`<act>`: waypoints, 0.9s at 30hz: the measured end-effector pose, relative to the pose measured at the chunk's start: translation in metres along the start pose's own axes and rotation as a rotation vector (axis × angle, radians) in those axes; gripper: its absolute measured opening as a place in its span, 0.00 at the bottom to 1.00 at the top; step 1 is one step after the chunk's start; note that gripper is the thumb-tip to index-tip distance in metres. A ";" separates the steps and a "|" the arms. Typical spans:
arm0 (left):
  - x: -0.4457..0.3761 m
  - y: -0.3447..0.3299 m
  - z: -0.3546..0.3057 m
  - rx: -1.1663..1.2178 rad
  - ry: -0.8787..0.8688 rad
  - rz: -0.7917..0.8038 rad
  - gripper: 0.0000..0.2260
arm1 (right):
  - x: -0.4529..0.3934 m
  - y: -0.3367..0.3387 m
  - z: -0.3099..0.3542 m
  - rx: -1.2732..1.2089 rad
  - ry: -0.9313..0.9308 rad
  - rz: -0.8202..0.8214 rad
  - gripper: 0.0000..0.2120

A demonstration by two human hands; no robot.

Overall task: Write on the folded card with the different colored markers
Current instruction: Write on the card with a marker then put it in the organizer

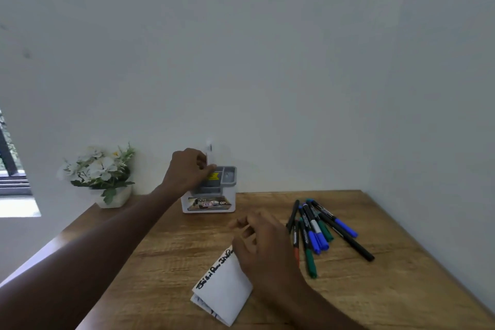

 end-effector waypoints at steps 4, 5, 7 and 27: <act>0.026 0.024 -0.004 -0.078 -0.076 -0.117 0.19 | -0.019 0.012 -0.021 0.291 0.027 0.037 0.14; 0.040 0.032 -0.006 -0.081 -0.102 -0.141 0.20 | -0.023 0.017 -0.029 0.383 0.008 0.045 0.16; 0.077 0.051 -0.017 0.004 -0.186 -0.138 0.18 | -0.033 0.032 -0.040 0.585 -0.016 0.050 0.16; 0.190 0.061 -0.037 0.345 -0.648 0.507 0.12 | -0.037 0.018 -0.044 0.918 0.060 0.101 0.07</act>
Point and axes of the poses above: each hand's wrist, its own x-axis away from the middle knuckle, its own y-axis out of the back of the hand, z = x × y, the point moved 3 cm from there along -x, towards the middle knuckle, and after that the axes turned 10 degrees about -z, right-handed, at the moved point
